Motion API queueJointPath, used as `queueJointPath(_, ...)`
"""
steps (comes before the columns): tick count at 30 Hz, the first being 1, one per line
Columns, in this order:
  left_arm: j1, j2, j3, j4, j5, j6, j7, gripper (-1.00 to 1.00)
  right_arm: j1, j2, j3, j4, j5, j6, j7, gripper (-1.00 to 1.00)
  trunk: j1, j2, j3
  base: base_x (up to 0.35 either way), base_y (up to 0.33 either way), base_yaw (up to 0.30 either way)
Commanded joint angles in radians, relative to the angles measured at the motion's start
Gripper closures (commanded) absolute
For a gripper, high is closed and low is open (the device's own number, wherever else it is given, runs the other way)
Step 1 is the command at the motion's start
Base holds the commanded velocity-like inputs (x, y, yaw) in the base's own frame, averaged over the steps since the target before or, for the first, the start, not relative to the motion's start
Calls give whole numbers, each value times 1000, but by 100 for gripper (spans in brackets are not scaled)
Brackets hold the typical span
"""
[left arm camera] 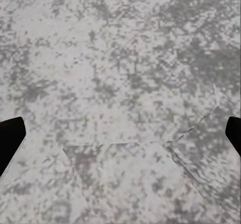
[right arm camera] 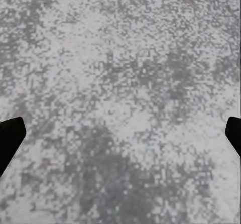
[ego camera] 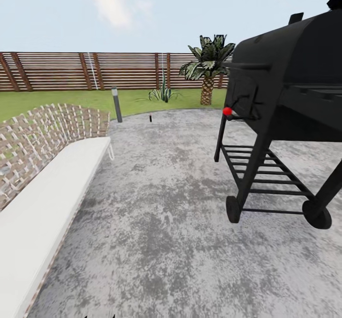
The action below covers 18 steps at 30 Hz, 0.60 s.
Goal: In the garden, pick up the pesticide atomizer on the floor and spray pesticide onto both trees until each tree trunk is fully covered.
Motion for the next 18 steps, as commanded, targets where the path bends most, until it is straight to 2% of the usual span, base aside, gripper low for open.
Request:
queueJointPath(1,-1,0,1,1,1,-3,1,-100,0,0,0,0,0,-3,0,-100,0,0,-1,340,27,0)
queueJointPath(8,0,0,1,1,1,-3,1,-100,0,0,0,-1,0,-3,-1,-100,0,0,-1,340,67,4)
queueJointPath(13,0,0,1,1,1,-3,1,-100,0,0,-1,1,0,-3,-2,-100,0,0,-1,340,16,186)
queueJointPath(18,-1,0,1,1,1,-3,1,-100,0,0,0,1,0,-3,-2,-100,0,0,-1,340,2,48)
